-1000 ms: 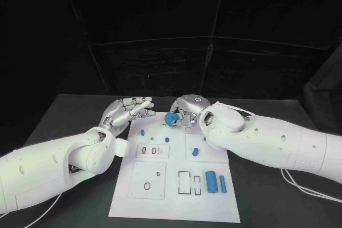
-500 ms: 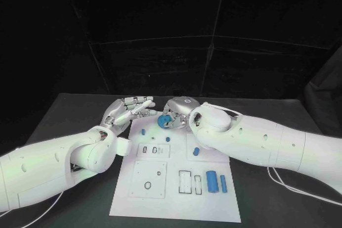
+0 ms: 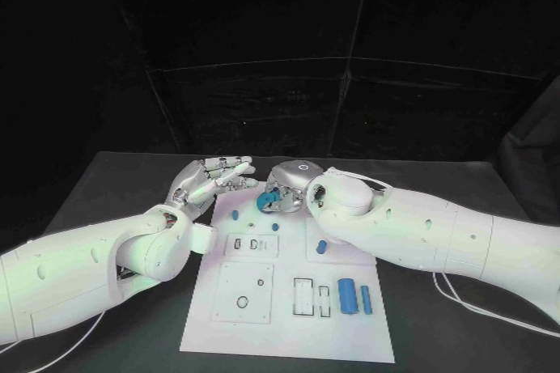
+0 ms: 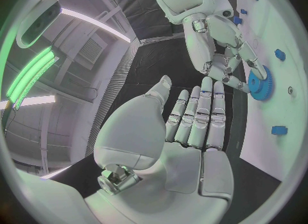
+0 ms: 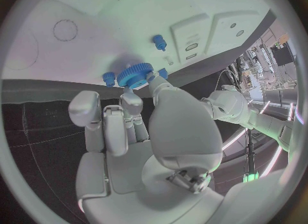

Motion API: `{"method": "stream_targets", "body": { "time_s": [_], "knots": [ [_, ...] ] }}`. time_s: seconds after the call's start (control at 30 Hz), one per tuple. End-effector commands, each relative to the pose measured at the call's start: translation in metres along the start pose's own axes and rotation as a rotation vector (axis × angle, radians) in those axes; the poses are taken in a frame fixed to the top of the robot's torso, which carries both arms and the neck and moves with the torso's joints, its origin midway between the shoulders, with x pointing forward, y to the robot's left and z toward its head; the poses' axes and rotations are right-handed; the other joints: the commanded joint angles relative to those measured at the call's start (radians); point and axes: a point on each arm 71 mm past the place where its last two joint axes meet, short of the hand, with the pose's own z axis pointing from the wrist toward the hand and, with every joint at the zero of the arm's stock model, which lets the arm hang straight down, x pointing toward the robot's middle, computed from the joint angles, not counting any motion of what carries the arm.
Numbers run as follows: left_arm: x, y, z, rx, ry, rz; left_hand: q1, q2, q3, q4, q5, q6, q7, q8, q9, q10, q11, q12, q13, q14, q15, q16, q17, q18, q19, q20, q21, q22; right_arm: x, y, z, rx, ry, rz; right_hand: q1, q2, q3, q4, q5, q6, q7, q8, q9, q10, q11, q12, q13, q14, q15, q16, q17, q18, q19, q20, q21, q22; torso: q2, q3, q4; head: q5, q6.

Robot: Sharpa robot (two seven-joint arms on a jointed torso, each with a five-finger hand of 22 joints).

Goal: Assemble the parts on the task board

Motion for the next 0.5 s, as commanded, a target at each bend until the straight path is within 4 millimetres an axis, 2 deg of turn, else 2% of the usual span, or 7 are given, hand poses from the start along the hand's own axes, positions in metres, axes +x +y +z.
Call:
{"method": "stream_targets", "body": {
  "time_s": [0.03, 0.17, 0.23, 0.5],
  "knots": [
    [0.001, -0.0015, 0.0004, 0.008, 0.008, -0.006, -0.007, 0.005, 0.0, -0.004, 0.004, -0.004, 0.038, -0.006, 0.0, -0.005, -0.003, -0.004, -0.001, 0.008, 0.001, -0.001, 0.001, 0.006, 0.007, -0.003, -0.004, -0.001, 0.0011, -0.0016, 0.0005, 0.003, 0.013, -0.015, -0.019, -0.004, -0.03, 0.015, -0.003, -0.021, 0.007, -0.013, 0.0, -0.011, 0.008, -0.011, -0.005, 0.066, 0.011, 0.004, 0.07, -0.009, 0.0, 0.012, -0.008, -0.004, 0.0, -0.0003, 0.0001, 0.001, 0.001],
    [0.0009, -0.0014, 0.0004, 0.007, 0.008, -0.006, -0.007, 0.005, 0.0, -0.004, 0.004, -0.004, 0.038, -0.006, 0.0, -0.005, -0.003, -0.004, -0.001, 0.008, 0.001, -0.001, 0.001, 0.006, 0.007, -0.003, -0.004, -0.001, 0.0018, -0.0032, 0.0008, 0.009, 0.019, -0.018, -0.039, -0.005, -0.086, 0.054, 0.008, -0.04, 0.014, -0.024, 0.001, -0.022, 0.015, -0.02, -0.012, 0.066, 0.018, 0.004, 0.074, -0.008, -0.003, 0.019, -0.01, -0.009, 0.0, 0.0, 0.0001, 0.0, 0.0],
    [0.0009, -0.0014, 0.0004, 0.007, 0.008, -0.006, -0.007, 0.005, 0.0, -0.004, 0.004, -0.004, 0.038, -0.006, 0.0, -0.005, -0.003, -0.004, -0.001, 0.008, 0.001, -0.001, 0.001, 0.006, 0.007, -0.003, -0.004, -0.001, 0.0025, -0.0038, 0.001, 0.013, 0.028, -0.021, -0.082, 0.01, -0.134, 0.083, 0.041, -0.043, 0.018, -0.027, 0.002, -0.028, 0.018, -0.023, -0.015, 0.065, 0.02, 0.003, 0.073, -0.007, -0.006, 0.023, -0.013, -0.014, 0.0, 0.0002, -0.0001, 0.0, 0.0],
    [0.0008, -0.0014, 0.0004, 0.006, 0.008, -0.006, -0.007, 0.005, 0.0, -0.004, 0.004, -0.004, 0.038, -0.006, 0.0, -0.005, -0.003, -0.004, -0.001, 0.008, 0.001, -0.001, 0.001, 0.006, 0.007, -0.003, -0.004, -0.001, 0.0052, -0.0049, 0.0005, 0.015, 0.066, -0.032, -0.084, 0.039, -0.181, 0.082, 0.059, -0.038, 0.017, -0.025, 0.005, -0.029, 0.018, -0.018, -0.008, 0.065, 0.022, 0.002, 0.073, -0.006, -0.006, 0.024, -0.013, -0.015, 0.0, 0.0001, -0.0002, -0.001, 0.0]
  ]
}}
